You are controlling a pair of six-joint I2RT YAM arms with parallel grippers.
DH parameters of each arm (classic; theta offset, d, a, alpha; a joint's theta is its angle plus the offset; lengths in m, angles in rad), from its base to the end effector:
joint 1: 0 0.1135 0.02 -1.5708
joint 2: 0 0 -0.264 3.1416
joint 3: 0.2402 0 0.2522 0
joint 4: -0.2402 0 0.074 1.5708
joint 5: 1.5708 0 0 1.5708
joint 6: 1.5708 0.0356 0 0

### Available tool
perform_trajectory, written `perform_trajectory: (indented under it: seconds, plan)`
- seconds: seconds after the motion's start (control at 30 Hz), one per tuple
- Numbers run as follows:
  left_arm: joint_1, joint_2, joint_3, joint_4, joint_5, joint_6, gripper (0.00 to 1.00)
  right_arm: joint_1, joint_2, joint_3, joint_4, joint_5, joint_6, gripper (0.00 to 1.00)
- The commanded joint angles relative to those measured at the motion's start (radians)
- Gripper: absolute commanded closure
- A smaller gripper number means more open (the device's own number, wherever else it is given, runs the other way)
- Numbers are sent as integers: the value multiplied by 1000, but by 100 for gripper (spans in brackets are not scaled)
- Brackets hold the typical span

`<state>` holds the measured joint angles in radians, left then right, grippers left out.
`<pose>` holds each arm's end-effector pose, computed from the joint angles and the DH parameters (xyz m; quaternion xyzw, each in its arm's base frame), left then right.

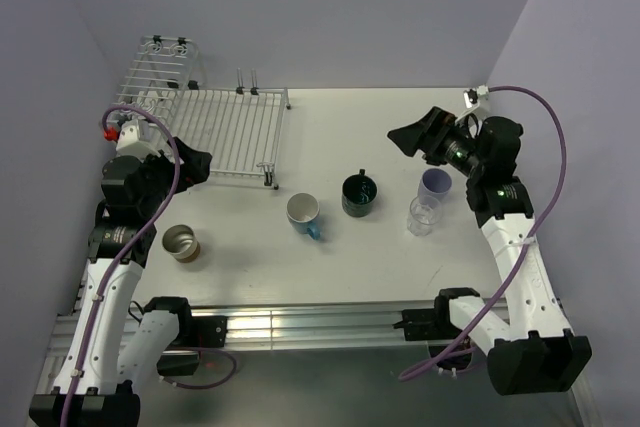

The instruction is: Load the cups into the dish rack

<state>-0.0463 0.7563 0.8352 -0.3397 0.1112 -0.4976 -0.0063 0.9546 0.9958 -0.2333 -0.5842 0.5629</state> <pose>0.1728 -0.0120 0.3456 -0.1442 0.7793 -0.2058 0.5740 0.2116 0.0183 0.3792 0.0317 0.7607 0.3810 0.5246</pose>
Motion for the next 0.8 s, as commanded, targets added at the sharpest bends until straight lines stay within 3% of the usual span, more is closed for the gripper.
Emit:
perform_trajectory:
  seconds: [0.0, 0.17, 0.43, 0.77]
  plan:
    - [2, -12, 1, 34, 13, 16, 1, 64, 16, 56, -32, 61, -50, 0]
    - [2, -6, 2, 33, 13, 16, 1, 193, 56, 101, -95, 214, -121, 0]
    - [2, -6, 2, 28, 5, 16, 1, 610, 177, 181, -189, 539, -234, 10]
    - [2, -6, 2, 30, 4, 16, 1, 838, 364, 176, -162, 672, -265, 22]
